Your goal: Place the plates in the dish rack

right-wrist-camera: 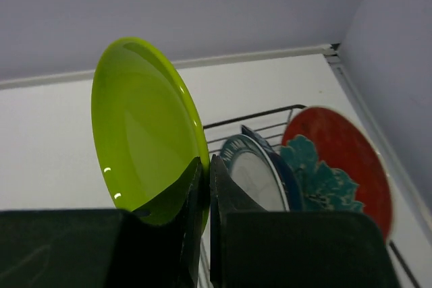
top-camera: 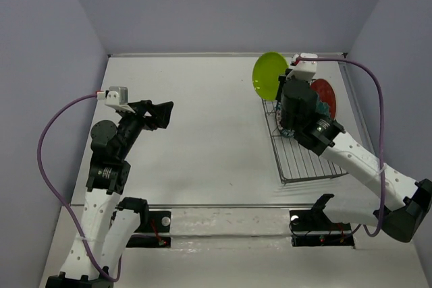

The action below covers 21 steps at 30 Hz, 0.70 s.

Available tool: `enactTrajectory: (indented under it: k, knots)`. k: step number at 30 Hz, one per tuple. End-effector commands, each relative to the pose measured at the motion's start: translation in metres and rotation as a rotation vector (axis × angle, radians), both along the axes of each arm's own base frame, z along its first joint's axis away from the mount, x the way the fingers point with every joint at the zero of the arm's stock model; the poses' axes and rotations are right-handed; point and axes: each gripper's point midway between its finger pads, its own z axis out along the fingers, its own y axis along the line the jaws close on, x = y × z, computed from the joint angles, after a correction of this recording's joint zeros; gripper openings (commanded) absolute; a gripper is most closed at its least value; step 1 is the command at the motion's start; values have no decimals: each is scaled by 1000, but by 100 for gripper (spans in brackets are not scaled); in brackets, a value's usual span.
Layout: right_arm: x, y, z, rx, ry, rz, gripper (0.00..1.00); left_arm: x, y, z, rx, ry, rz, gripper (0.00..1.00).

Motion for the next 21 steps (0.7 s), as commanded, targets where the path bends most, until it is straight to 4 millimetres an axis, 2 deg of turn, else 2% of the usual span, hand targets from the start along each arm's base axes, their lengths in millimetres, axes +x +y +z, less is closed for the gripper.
enactTrajectory:
  k: [1, 7, 12, 14, 19, 21]
  knots:
    - [-14, -59, -18, -326, 124, -196, 7, 0, -6, 9, -6, -46, -29, 99]
    - [-6, -63, -34, -441, 217, -202, 7, 1, -5, 9, -5, -45, -26, 99]
    - [7, -64, -65, -488, 327, -177, 7, 0, -5, 9, -5, -46, -27, 99]
    - [10, -58, -81, -515, 373, -149, 7, 0, -5, 10, -5, -48, -27, 99]
    - [17, -66, -107, -546, 459, -160, 7, -1, -6, 9, -4, -47, -29, 99]
    - [18, -68, -112, -554, 477, -165, 7, 0, -6, 9, -2, -44, -30, 99]
